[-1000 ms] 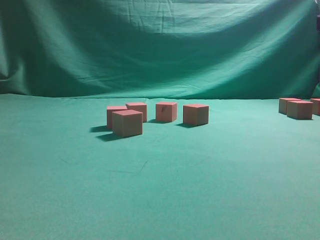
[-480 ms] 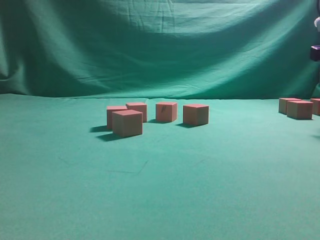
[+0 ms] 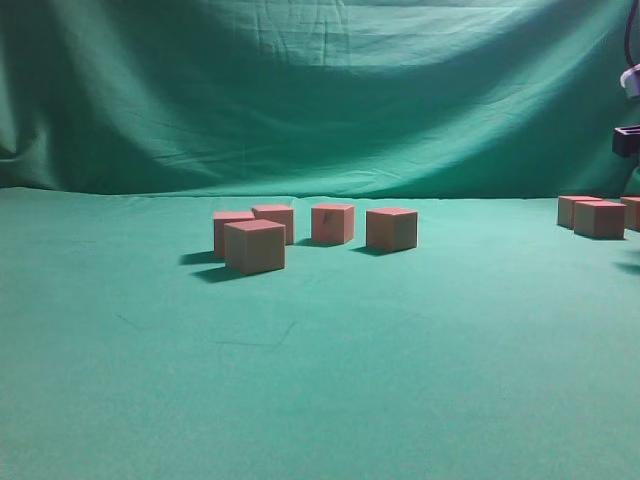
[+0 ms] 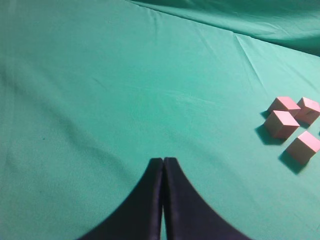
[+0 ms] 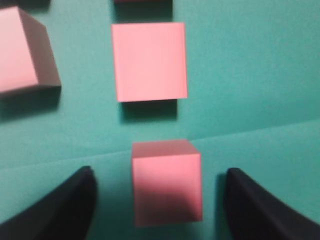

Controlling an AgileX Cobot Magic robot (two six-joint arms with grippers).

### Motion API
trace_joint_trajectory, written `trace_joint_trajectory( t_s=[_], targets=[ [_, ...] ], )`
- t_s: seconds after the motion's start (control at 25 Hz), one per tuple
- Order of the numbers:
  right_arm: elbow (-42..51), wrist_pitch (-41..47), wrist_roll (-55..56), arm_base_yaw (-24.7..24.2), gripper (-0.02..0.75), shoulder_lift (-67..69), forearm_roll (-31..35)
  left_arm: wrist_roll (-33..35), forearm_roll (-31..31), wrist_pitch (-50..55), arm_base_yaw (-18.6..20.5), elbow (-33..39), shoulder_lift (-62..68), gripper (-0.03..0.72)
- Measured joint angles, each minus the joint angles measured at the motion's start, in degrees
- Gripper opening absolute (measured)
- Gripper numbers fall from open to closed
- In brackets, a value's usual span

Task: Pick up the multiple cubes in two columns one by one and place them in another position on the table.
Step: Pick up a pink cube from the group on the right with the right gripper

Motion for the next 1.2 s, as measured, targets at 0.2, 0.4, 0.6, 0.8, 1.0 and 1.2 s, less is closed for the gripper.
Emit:
trace_joint_trajectory(
  t_s=[0.2,0.4,0.6,0.8,1.0,1.2],
  targets=[
    [0.0,-0.3,0.0,0.0,0.253,0.1,0.0,0.0,0.0,0.0,0.0,0.0,0.0,0.000],
    [0.0,0.9,0.0,0.0,0.262,0.0,0.0,0.0,0.0,0.0,0.0,0.0,0.0,0.000],
    [0.0,6.2,0.0,0.1,0.262,-4.0,1.5,0.0,0.0,0.0,0.0,0.0,0.0,0.000],
    [0.0,11.8,0.2,4.4,0.262,-13.3,2.8,0.0,0.0,0.0,0.0,0.0,0.0,0.000],
    [0.0,16.2,0.9,12.3,0.262,-20.9,6.4,0.0,0.0,0.0,0.0,0.0,0.0,0.000],
    [0.0,16.3,0.9,24.1,0.262,-22.3,8.8,0.0,0.0,0.0,0.0,0.0,0.0,0.000]
  ],
)
